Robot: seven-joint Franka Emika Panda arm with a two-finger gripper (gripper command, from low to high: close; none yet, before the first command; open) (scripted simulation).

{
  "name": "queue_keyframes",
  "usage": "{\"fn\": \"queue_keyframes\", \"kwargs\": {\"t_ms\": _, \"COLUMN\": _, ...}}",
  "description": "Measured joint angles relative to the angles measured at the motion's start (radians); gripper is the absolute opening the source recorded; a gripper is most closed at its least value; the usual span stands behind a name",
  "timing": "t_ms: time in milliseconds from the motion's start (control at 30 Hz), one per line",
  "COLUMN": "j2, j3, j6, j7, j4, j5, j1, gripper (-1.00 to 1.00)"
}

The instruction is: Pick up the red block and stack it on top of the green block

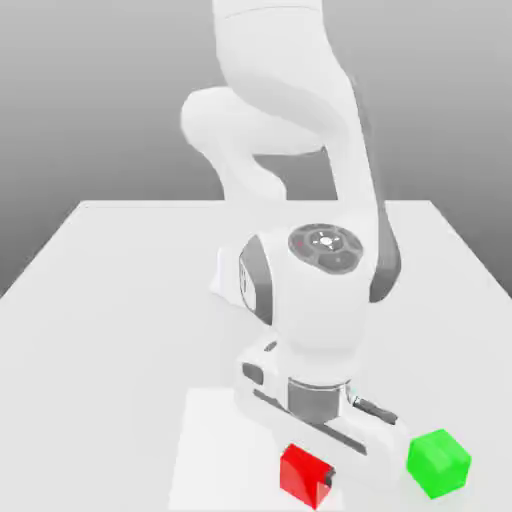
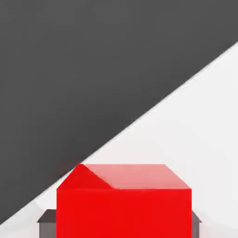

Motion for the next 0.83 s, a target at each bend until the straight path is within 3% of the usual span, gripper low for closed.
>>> {"fn": "queue_keyframes", "kwargs": {"t_ms": 233, "j2": -0.159, "j3": 0.063, "j6": -0.130, "j7": -0.071, "j4": -0.027, "j5": 0.105, "j1": -0.036, "gripper": -1.00}}
{"fn": "queue_keyframes", "kwargs": {"t_ms": 333, "j2": -0.187, "j3": 0.099, "j6": -0.179, "j7": 0.027, "j4": -0.007, "j5": 0.119, "j1": 0.021, "gripper": -1.00}}
{"fn": "queue_keyframes", "kwargs": {"t_ms": 533, "j2": -0.202, "j3": 0.174, "j6": -0.250, "j7": 0.278, "j4": 0.046, "j5": 0.115, "j1": 0.155, "gripper": -1.00}}
{"fn": "queue_keyframes", "kwargs": {"t_ms": 667, "j2": -0.090, "j3": 0.131, "j6": -0.159, "j7": 0.370, "j4": 0.061, "j5": 0.031, "j1": 0.210, "gripper": -1.00}}
{"fn": "queue_keyframes", "kwargs": {"t_ms": 700, "j2": -0.061, "j3": 0.116, "j6": -0.134, "j7": 0.386, "j4": 0.063, "j5": 0.010, "j1": 0.222, "gripper": 1.00}}
{"fn": "queue_keyframes", "kwargs": {"t_ms": 833, "j2": -0.061, "j3": 0.116, "j6": -0.134, "j7": 0.386, "j4": 0.063, "j5": 0.010, "j1": 0.222, "gripper": 1.00}}
